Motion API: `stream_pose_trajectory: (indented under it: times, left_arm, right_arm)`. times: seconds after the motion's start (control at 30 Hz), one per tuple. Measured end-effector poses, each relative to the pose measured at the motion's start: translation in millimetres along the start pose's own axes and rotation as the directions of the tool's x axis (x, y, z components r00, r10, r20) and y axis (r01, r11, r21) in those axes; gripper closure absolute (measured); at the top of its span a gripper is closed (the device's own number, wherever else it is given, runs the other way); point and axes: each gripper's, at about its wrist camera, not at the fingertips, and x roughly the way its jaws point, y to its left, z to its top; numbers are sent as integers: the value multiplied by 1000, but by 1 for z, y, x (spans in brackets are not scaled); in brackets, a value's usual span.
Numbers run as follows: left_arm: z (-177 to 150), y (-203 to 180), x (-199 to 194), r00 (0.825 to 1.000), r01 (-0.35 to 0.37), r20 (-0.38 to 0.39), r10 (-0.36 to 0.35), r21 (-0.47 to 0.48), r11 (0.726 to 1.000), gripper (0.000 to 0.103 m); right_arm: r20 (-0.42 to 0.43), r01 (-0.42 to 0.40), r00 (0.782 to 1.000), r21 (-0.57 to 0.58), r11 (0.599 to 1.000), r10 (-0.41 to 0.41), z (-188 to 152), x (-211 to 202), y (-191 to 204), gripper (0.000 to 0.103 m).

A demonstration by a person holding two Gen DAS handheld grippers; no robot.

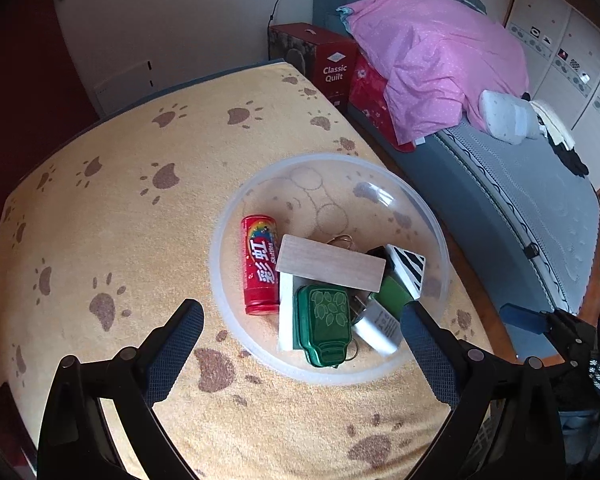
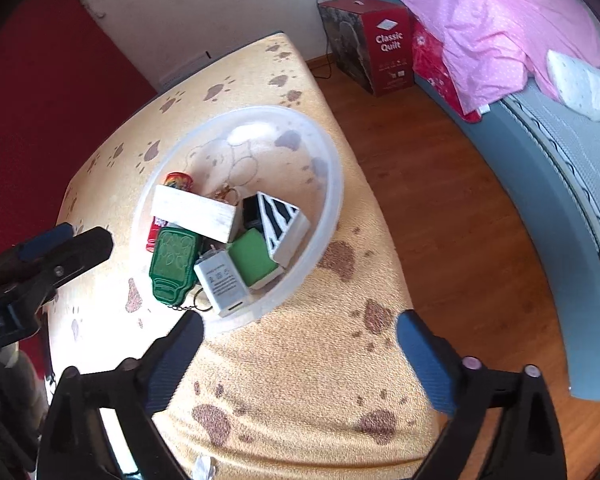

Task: Organize rigid objects
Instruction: 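Withdraw both grippers from the bowl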

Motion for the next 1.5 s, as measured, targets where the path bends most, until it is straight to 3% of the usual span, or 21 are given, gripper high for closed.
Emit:
stream_pose_trajectory:
  times: [0.23, 0.43, 0.57, 0.73, 0.9, 1.5]
  left_arm:
    - [-7, 8, -26, 993, -110, 29, 111, -38, 993, 4]
    - [-13, 11, -44, 987, -143, 66, 146, -60, 988, 4]
    - [-15, 12, -56, 984, -148, 83, 155, -88, 985, 4]
    - [-15, 10, -68, 979, -165, 105, 172, -73, 984, 4]
    - [-15, 1, -64, 971, -227, 67, 228, -23, 974, 4]
    - [-23, 9, -43, 996, -85, -30, 83, -76, 993, 3]
  right_arm:
    - [4, 11, 1000, -51, 999, -11, 1, -3, 15, 0]
    - [-26, 15, 1000, -82, 997, -17, 0, -3, 25, 0]
    - [-3, 38, 999, -116, 992, -38, -2, -9, 33, 0]
    - [69, 98, 994, -163, 982, -87, -1, -20, 44, 0]
    - [71, 101, 993, -168, 981, -90, 1, -21, 46, 0]
    - [43, 103, 994, -180, 978, -97, -8, -17, 49, 0]
